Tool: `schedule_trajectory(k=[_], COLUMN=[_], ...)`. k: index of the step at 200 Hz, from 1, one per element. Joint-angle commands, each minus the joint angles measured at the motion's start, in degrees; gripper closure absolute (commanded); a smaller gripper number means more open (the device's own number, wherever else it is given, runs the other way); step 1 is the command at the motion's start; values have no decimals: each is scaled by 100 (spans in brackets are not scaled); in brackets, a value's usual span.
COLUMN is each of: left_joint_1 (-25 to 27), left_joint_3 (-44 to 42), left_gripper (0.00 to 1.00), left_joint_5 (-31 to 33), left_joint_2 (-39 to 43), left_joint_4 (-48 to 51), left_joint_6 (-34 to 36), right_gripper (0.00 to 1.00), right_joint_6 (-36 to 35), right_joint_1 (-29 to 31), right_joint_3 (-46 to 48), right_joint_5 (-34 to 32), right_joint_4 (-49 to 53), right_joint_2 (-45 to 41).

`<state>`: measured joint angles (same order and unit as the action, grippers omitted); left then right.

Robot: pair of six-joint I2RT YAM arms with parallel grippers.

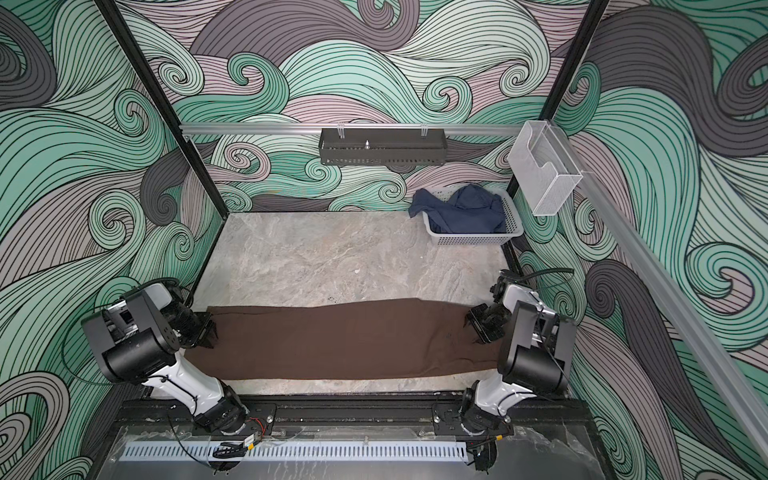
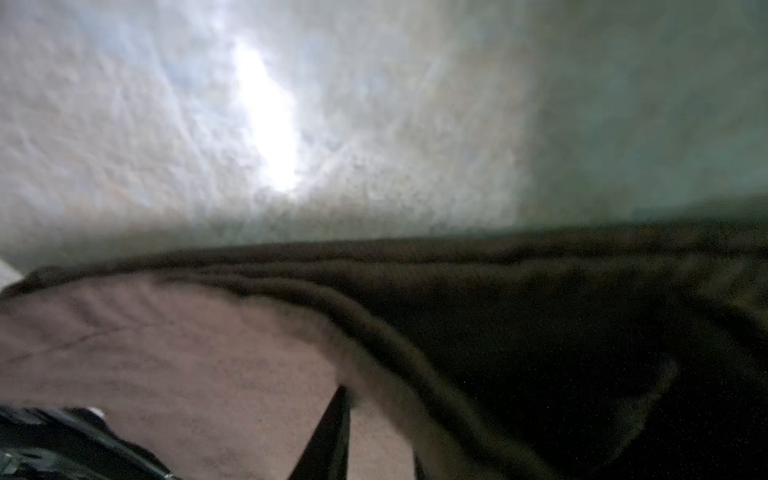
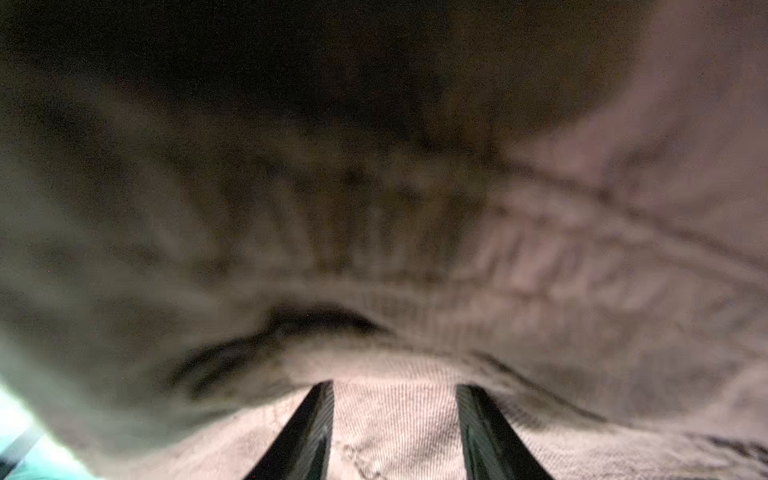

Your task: Fold and stack the trousers

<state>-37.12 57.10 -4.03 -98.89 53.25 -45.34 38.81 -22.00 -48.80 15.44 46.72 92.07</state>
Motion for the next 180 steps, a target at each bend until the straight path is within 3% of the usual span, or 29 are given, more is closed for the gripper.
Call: schedule_trajectory(k=[1, 24, 45, 79, 133, 180], left_joint_1=[153, 201, 198, 204, 253, 608], left_joint_3=[216, 455, 515, 469, 216, -12], left_gripper=[72, 72, 72, 59, 51, 59], left_joint_5=[456, 446, 439, 178, -121, -270], left_joint_2=[-495, -700, -572, -62, 374, -379], left_joint_4=[-391, -259, -64, 204, 262, -266], left_joint_6=[129, 174, 184, 131, 117, 28], right_gripper=[47, 38, 31, 32, 58, 77], right_joint_6=[-800, -1024, -940, -727, -407, -225], right_joint_1=[-103, -100, -68, -107, -217, -241], right_joint_3=[20, -231, -157, 132, 153, -195], right_joint_5=[-432, -409, -560, -1027, -984, -815], right_joint_4=[-534, -226, 17, 119, -152, -273], right_joint_2=[385, 380, -158, -506, -54, 587])
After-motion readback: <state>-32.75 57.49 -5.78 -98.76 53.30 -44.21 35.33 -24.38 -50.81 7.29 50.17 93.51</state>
